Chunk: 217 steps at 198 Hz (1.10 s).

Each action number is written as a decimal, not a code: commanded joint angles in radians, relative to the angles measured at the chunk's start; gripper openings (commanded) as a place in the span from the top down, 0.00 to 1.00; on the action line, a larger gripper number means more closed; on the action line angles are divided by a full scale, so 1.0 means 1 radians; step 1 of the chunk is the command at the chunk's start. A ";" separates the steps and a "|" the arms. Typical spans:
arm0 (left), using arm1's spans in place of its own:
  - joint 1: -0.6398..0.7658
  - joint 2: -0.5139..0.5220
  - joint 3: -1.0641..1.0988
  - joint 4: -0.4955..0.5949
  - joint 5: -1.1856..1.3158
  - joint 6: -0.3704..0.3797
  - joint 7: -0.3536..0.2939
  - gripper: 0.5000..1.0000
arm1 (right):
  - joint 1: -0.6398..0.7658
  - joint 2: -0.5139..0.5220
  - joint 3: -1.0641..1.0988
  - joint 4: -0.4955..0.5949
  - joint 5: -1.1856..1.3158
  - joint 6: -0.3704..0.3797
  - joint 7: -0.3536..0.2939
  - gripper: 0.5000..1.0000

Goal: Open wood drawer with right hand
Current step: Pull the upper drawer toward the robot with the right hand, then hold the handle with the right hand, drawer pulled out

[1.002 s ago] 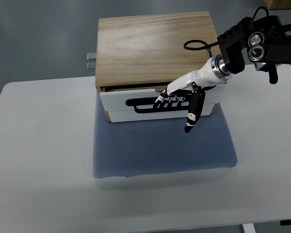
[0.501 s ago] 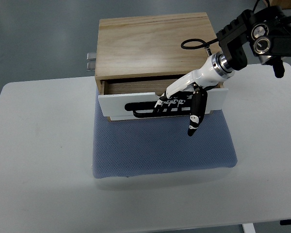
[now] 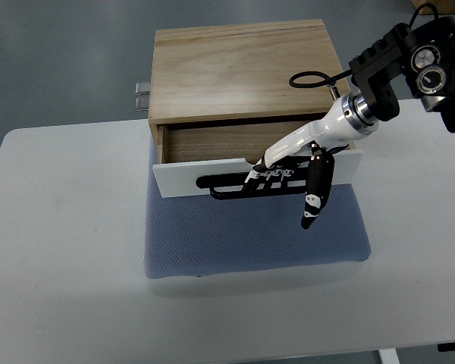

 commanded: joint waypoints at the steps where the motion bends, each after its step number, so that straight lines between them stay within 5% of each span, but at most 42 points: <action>1: 0.000 0.000 -0.001 0.000 0.000 0.000 -0.001 0.00 | 0.005 -0.004 0.002 0.015 0.000 0.000 -0.001 0.11; 217: 0.000 0.000 -0.001 0.000 0.000 0.000 -0.001 0.00 | -0.049 0.024 0.009 -0.040 -0.008 -0.008 -0.007 0.11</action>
